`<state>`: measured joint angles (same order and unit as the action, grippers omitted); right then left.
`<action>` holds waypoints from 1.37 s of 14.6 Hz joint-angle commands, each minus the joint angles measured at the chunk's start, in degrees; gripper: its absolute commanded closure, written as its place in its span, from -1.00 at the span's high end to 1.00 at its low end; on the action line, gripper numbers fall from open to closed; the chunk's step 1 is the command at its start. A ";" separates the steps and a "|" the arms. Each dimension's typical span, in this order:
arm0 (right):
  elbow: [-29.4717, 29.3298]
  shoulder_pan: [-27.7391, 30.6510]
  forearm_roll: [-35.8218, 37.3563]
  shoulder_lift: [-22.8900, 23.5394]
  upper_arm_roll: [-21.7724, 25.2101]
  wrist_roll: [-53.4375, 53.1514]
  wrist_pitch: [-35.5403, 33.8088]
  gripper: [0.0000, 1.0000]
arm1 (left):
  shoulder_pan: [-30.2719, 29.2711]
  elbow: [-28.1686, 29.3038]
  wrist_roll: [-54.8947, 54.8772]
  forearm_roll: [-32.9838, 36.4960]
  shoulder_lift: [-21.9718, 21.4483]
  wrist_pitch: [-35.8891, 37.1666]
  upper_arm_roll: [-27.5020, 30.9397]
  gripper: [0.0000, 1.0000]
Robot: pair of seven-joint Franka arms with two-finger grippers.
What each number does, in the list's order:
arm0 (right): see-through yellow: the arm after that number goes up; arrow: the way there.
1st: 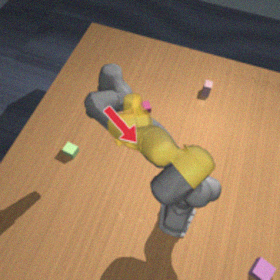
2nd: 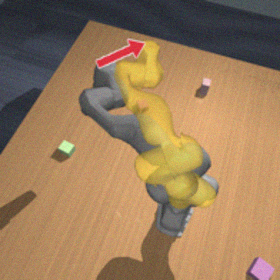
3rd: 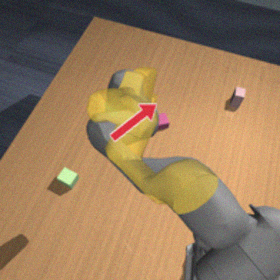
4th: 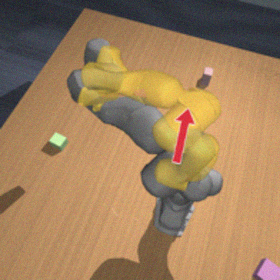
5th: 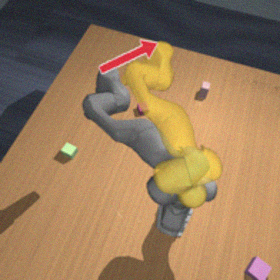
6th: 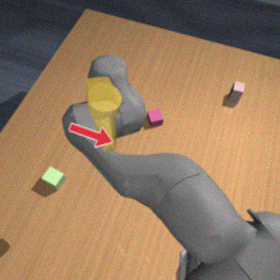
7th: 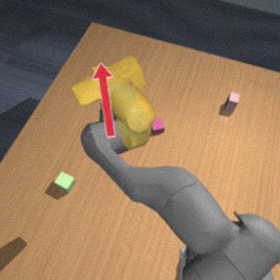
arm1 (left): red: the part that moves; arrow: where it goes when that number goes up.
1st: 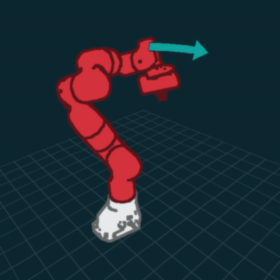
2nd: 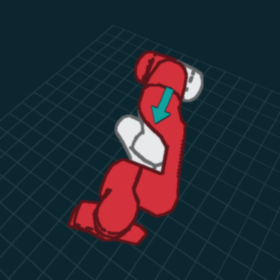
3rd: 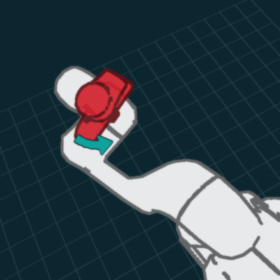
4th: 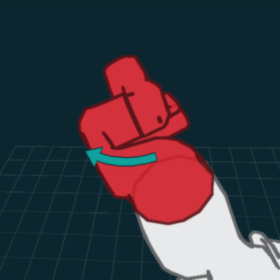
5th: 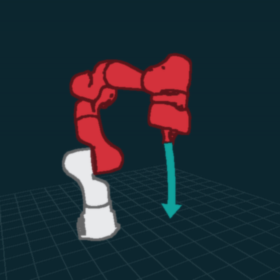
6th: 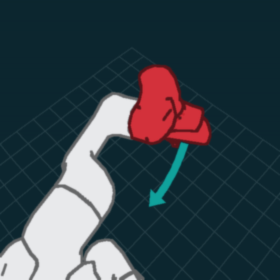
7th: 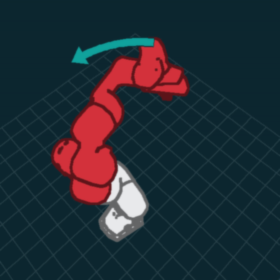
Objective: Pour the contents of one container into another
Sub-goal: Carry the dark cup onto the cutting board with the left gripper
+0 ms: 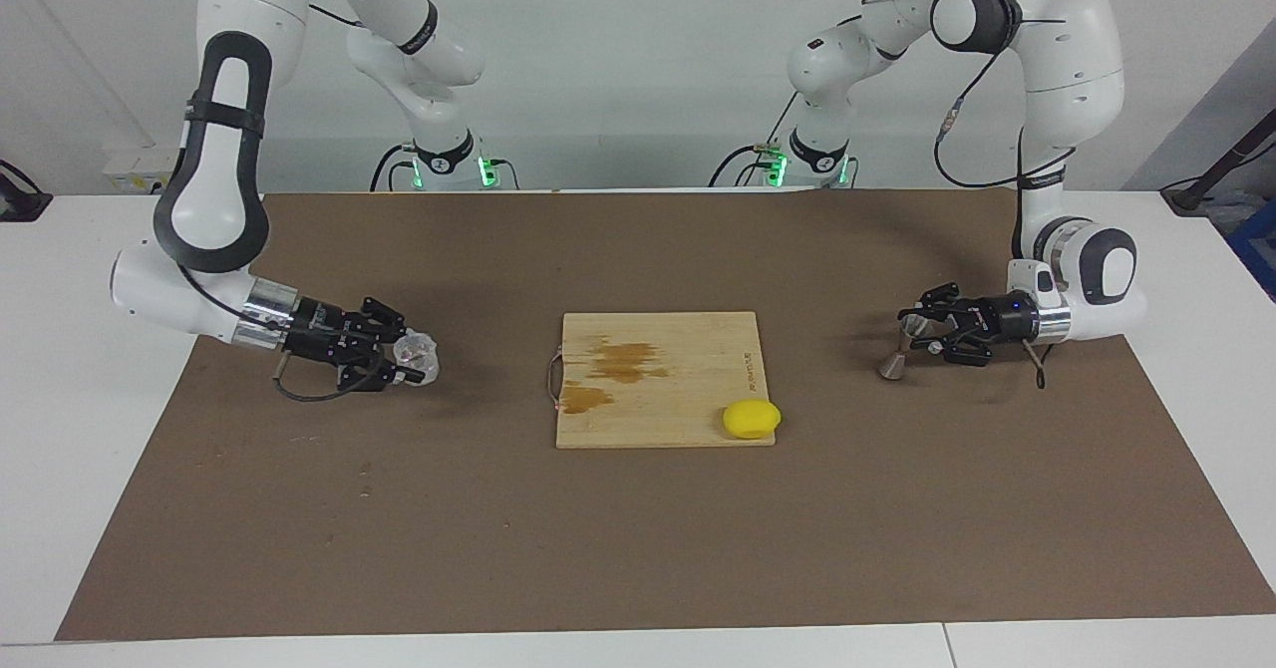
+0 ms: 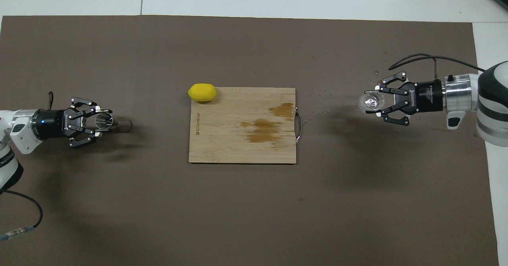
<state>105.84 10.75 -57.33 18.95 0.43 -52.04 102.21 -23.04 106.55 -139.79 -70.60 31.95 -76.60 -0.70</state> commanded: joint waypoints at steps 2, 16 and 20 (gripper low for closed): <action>0.94 -0.11 -3.40 -2.25 -1.57 -4.38 0.54 -1.00 | 3.61 0.50 6.63 -2.07 -3.21 0.40 0.53 -0.45; 0.86 -4.86 -3.67 -2.60 -1.66 -6.68 2.29 -1.00 | 22.85 13.06 8.49 -18.42 -14.81 -13.46 0.53 -0.37; 0.77 -4.77 -3.67 -2.86 -1.66 -6.68 2.29 -1.00 | 29.89 13.34 8.49 -24.39 -14.99 -20.50 0.53 -0.31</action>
<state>105.86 6.02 -59.56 17.35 -1.03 -57.77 103.58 3.71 117.68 -131.88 -91.89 19.11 -93.54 -1.09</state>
